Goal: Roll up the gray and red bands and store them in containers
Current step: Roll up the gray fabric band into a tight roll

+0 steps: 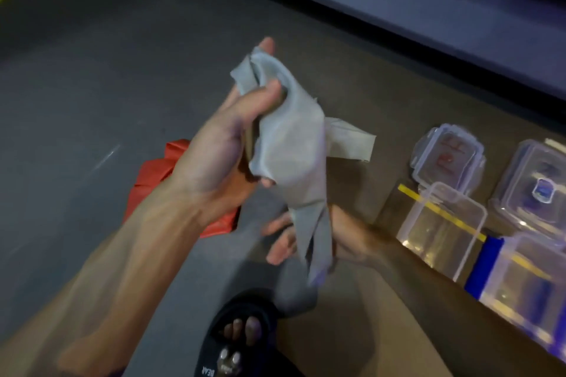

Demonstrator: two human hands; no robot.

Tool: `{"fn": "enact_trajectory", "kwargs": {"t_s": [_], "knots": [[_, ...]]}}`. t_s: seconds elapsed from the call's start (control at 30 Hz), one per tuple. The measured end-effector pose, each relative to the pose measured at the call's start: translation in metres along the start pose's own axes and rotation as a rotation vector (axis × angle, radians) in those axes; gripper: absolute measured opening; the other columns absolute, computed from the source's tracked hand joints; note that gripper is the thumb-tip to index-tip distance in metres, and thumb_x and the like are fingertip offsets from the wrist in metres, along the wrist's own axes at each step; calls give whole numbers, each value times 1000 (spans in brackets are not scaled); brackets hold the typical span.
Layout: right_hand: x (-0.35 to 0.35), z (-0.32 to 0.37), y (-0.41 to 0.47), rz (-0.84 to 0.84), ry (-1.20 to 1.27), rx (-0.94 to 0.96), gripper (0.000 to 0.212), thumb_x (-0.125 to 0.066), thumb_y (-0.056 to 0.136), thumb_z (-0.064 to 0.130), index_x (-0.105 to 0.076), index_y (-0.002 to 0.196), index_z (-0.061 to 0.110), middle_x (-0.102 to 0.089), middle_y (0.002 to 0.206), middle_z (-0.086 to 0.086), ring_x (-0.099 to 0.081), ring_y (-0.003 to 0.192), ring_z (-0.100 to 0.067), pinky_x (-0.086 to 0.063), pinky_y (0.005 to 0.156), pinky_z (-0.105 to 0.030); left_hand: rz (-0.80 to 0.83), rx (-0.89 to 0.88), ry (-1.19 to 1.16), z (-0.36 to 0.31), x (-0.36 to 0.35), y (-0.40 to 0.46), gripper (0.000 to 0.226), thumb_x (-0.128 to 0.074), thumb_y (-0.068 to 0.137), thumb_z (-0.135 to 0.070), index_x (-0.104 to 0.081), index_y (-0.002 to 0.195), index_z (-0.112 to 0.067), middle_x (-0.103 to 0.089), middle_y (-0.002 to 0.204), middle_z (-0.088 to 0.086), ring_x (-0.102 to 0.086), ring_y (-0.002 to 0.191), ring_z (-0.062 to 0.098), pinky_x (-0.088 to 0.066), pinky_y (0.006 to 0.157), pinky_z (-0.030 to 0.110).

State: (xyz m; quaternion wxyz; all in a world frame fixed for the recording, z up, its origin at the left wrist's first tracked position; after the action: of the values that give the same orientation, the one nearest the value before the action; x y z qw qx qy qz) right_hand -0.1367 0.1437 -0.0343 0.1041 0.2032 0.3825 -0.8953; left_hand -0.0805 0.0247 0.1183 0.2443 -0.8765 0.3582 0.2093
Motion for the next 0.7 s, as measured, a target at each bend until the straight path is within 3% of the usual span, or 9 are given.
{"fn": "enact_trajectory", "kwargs": {"t_s": [0.07,0.13,0.17,0.23,0.37,0.43,0.53,0.6,0.7], "knots": [[4,12,-25,-20,-67,-56,83,-16,101,68,-70,116,7,-73,105,-22,-70,98,-32,-54,83,-34,-154,-107,71,-24,5,0,49,-51,103,-22,-44,149,-37,-68,95,-9,-65,87,7,-55,80,27],[9,26,-67,-82,-69,-78,95,-26,86,89,-75,113,11,-71,112,-21,-60,101,-35,-46,82,-39,-228,-158,112,-51,3,-4,47,-51,103,-23,-45,147,-39,-69,95,-12,-66,85,4,-54,73,24],[5,38,-93,-112,-114,-53,86,-41,84,87,-74,114,13,-73,112,-16,-59,99,-33,-46,80,-38,-237,-161,113,-62,0,-8,45,-52,102,-24,-48,145,-39,-69,97,-13,-67,85,4,-53,72,24],[-4,55,-141,-170,-208,-6,59,-68,86,60,-71,118,10,-75,109,-8,-66,98,-24,-50,82,-32,-259,-154,98,-77,-2,-17,37,-56,101,-24,-56,134,-40,-71,95,-15,-67,83,4,-50,70,26],[-40,95,-220,-350,-237,112,37,-83,81,19,-69,110,0,-76,96,-7,-71,84,-14,-55,73,-24,-221,-74,223,-106,-23,-33,7,-57,101,-26,-62,101,-30,-68,74,-10,-63,67,10,-46,52,23],[-64,119,-249,-436,-131,214,23,-79,81,13,-73,101,2,-75,91,-13,-72,78,-17,-58,71,-27,-105,110,434,-113,-27,-37,19,-55,101,-35,-64,93,-21,-70,75,0,-60,70,18,-46,54,25],[-103,154,-278,-482,64,391,17,-62,95,11,-72,99,-3,-74,85,-19,-74,68,-18,-62,64,-28,-86,316,1030,-132,-16,-60,37,-56,99,-49,-66,110,-15,-70,110,14,-65,88,24,-49,69,30],[-128,166,-288,-502,129,448,28,-54,103,17,-67,102,-8,-73,84,-20,-73,62,-20,-62,57,-30,-113,220,1193,-158,-27,-80,35,-60,101,-37,-61,127,-15,-65,119,11,-65,92,23,-51,70,30],[-163,171,-290,-536,138,460,41,-45,107,29,-67,101,-5,-72,82,-20,-73,60,-23,-57,42,-33,88,-39,1132,-188,-77,-117,15,-64,98,-8,-66,109,-18,-70,115,12,-67,87,18,-52,77,36]]}}
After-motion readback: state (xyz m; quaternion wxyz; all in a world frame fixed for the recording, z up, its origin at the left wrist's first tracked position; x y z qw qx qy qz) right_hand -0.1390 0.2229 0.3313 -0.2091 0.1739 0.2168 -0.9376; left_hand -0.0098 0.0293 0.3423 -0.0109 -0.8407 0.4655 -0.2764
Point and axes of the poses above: each hand's wrist, its own y-axis towards the middle knuckle, its own x-axis out of the back of the hand, z = x × y, the point moved 6 cm from there along y, towards the middle knuckle
